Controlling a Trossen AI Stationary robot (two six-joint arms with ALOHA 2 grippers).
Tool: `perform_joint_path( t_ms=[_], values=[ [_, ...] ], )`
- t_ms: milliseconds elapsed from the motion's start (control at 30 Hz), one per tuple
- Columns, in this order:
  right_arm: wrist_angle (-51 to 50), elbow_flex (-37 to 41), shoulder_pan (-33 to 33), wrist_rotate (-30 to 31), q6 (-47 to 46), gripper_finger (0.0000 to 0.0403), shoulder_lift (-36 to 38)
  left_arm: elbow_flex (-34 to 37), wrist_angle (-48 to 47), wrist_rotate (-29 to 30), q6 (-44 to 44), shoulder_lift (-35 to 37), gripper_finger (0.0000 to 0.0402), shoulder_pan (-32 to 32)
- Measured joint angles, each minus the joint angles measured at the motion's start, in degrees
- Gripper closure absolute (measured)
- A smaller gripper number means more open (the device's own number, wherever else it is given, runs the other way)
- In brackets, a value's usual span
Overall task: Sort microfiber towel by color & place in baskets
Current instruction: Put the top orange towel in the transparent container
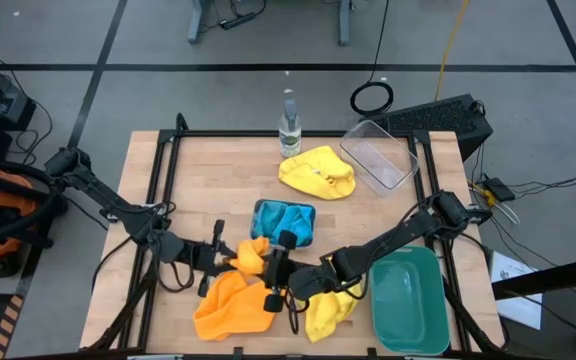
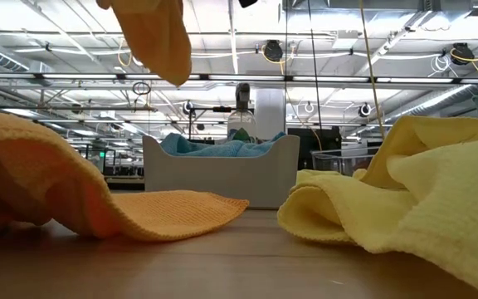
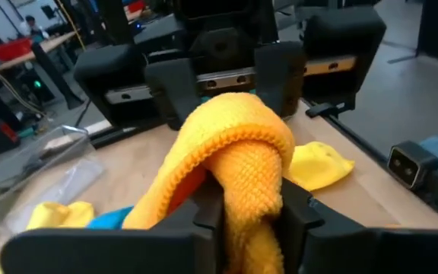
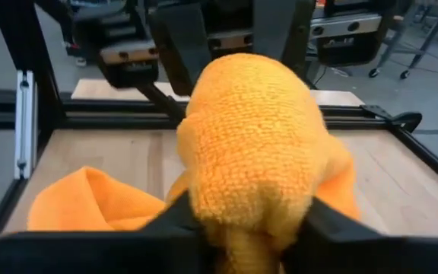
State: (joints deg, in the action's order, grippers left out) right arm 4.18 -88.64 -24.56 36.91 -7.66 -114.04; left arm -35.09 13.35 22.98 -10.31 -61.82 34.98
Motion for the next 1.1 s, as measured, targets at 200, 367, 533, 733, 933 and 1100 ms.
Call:
perform_joint_path(
  t_ms=[200, 367, 533, 733, 933, 1100],
  values=[
    [-2.9, 0.0, 0.1, 0.0, 0.5, 0.0374, 0.8, 0.0, -1.2, -0.4, 7.2, 0.0, 0.0276, 0.0],
    [-10.3, 0.0, -0.2, 1.1, -1.2, 0.0333, 3.8, 0.0, -1.5, 2.7, 9.0, 0.0, 0.0192, 0.0],
    [-23.7, 0.0, -0.6, 4.2, -3.5, 0.0335, 8.0, 0.0, -2.0, 6.6, 8.9, 0.2, 0.0137, -0.1],
    [-40.9, 0.0, -0.5, 6.8, -9.4, 0.0349, 13.0, 0.0, -2.0, 10.1, 6.6, 0.3, 0.0131, -2.4],
    [-60.7, 0.0, -0.5, 6.6, -19.1, 0.0346, 16.4, 0.0, -2.7, 10.1, 6.2, 0.3, 0.0130, -6.5],
    [-77.4, 0.0, -0.1, 7.8, -27.6, 0.0345, 18.8, 0.0, -3.5, 10.1, 3.9, 0.3, 0.0130, -10.3]
  ],
)
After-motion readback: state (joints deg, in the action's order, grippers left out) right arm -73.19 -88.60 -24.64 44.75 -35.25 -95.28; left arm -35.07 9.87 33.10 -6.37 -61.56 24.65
